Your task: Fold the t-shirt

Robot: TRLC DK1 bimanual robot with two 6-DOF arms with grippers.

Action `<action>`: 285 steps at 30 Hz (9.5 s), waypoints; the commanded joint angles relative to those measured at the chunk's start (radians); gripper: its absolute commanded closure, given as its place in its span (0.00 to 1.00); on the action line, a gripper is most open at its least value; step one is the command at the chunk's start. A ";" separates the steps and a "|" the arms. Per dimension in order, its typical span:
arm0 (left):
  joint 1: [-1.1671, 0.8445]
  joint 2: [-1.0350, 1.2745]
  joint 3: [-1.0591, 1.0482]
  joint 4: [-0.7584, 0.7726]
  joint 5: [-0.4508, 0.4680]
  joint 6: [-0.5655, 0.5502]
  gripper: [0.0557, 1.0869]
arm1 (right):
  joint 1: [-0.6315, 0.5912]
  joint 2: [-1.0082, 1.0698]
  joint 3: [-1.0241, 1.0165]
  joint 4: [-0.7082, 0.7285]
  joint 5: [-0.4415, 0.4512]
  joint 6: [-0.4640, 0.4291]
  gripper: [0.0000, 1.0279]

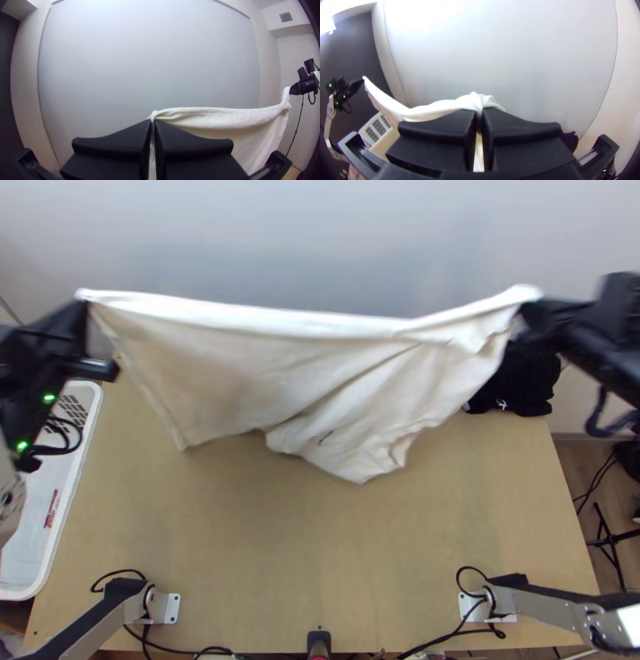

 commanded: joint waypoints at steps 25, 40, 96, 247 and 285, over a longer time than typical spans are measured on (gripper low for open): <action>0.059 -0.562 -0.255 0.056 0.041 -0.081 0.96 | -0.016 -0.487 0.051 -0.034 0.044 0.142 0.97; 0.026 -0.528 -0.906 0.499 0.056 0.083 0.96 | 0.004 -0.563 -0.963 0.417 0.042 -0.023 0.97; -0.105 0.877 -0.574 1.130 -0.309 0.402 0.96 | 0.074 0.115 -1.084 0.624 0.145 -0.050 0.97; 0.148 -0.068 -0.668 -0.361 0.323 0.466 0.96 | 0.449 -0.040 -0.760 -0.203 0.065 -0.220 0.97; -0.022 0.960 0.154 -0.212 0.042 0.264 0.96 | -0.048 0.583 -0.371 0.044 0.067 -0.533 0.97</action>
